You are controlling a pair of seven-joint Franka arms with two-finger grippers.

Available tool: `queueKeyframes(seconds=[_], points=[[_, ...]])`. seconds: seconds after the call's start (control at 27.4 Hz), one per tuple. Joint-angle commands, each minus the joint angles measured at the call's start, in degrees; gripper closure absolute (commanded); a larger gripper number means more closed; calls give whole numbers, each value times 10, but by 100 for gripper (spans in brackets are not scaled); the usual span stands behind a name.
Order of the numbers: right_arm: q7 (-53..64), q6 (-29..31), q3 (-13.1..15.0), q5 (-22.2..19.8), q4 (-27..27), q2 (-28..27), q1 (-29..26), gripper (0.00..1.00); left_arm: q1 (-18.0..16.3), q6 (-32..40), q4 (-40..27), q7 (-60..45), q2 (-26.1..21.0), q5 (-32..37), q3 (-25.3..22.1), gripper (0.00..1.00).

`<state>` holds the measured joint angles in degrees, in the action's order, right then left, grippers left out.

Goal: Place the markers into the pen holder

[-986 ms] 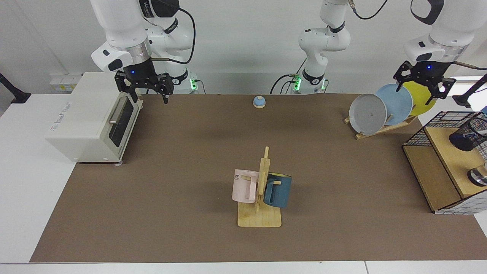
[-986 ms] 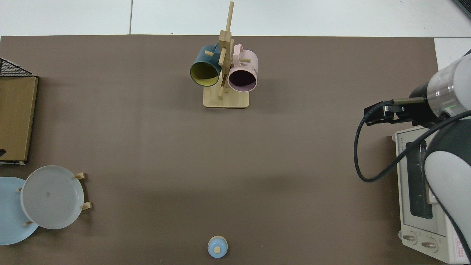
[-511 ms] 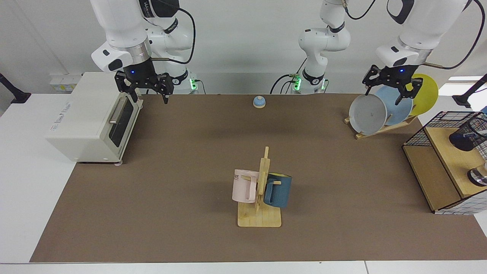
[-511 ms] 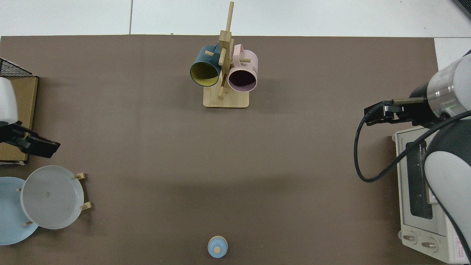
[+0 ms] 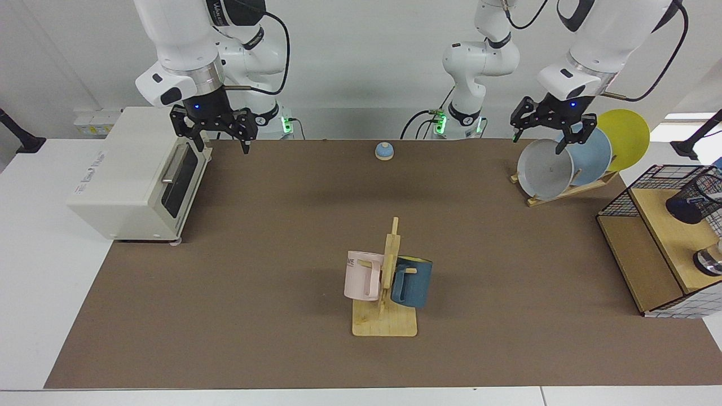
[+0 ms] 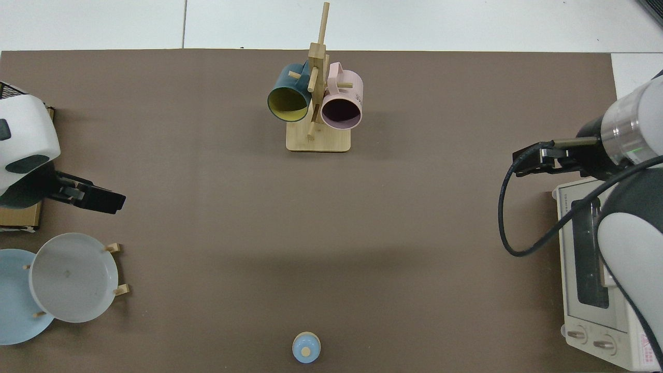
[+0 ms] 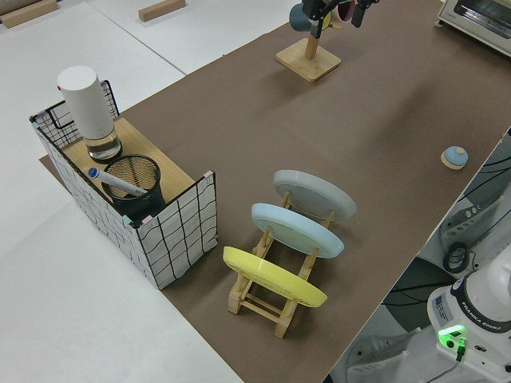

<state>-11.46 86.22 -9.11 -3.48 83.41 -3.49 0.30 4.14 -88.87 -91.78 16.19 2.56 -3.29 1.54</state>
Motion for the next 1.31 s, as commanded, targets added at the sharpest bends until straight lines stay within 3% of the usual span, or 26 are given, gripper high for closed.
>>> queueKeyframes(seconds=[0.0,0.73,1.28], points=[[11,-5,-8,5,5,7,-13,0,-19,19,13,-12,-2,-6,11,0],[12,-5,-8,5,5,7,-13,0,-20,73,78,-12,-39,25,22,0],[11,-5,-8,5,5,7,-13,0,-21,75,75,-47,-31,30,20,0]])
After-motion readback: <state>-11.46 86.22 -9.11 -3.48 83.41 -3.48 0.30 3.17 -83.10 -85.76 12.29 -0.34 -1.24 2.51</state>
